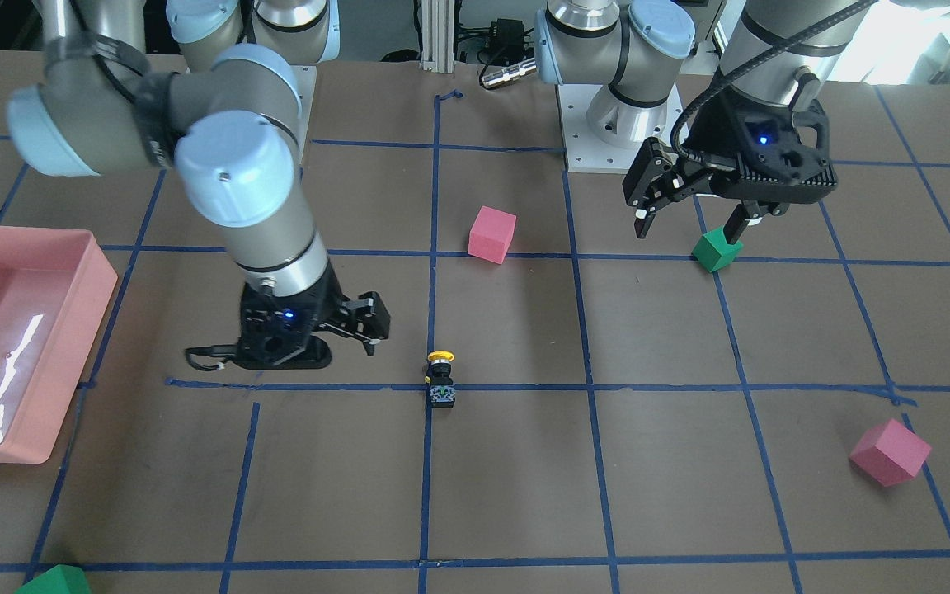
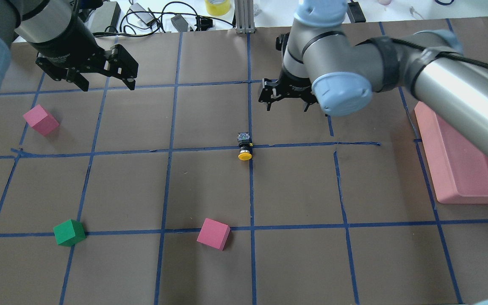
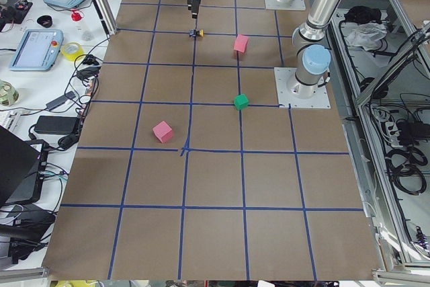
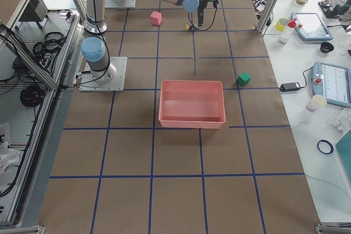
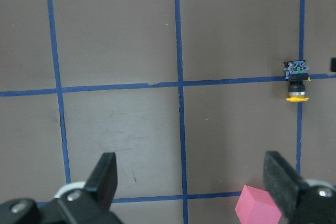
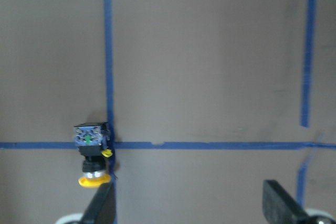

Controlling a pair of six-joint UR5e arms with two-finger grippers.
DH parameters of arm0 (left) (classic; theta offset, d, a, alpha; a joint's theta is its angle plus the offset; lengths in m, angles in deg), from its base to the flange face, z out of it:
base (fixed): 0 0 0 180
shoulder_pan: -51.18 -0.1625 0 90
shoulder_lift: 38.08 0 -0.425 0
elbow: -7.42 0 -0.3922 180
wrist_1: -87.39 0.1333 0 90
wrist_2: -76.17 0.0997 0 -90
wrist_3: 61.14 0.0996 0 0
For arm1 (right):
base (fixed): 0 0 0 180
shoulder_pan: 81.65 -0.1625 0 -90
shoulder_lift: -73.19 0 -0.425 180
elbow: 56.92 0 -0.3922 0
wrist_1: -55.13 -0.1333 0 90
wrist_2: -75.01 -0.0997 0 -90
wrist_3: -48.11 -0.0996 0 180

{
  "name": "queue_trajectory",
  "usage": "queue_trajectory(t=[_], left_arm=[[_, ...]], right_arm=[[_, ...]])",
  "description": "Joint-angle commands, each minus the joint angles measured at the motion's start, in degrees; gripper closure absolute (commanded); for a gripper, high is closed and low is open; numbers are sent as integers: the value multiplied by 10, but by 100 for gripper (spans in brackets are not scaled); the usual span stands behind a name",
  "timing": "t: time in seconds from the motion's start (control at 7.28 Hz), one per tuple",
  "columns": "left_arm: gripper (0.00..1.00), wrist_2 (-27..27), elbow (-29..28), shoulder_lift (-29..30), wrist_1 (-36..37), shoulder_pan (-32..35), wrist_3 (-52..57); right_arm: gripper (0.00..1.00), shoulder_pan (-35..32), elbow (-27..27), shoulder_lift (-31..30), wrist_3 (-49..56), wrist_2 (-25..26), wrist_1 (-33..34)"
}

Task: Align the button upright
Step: 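Open the right gripper and retract it away from the switch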

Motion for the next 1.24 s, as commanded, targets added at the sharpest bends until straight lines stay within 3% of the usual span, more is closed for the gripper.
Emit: queue_trajectory(t=[0.0,0.14,0.27,1.1], left_arm=[[0,0,-1,-1,0,0,0],[0,0,-1,-1,0,0,0],[0,0,-2,0,0,0,0],[0,0,-5,1,-1,-1,0]], right_arm=[[0,79,64,-78,80,33,-175],[0,80,111,-107,83,58,-250],[0,82,121,-128,85,61,-285],[0,67,112,-139,98,63,-259]])
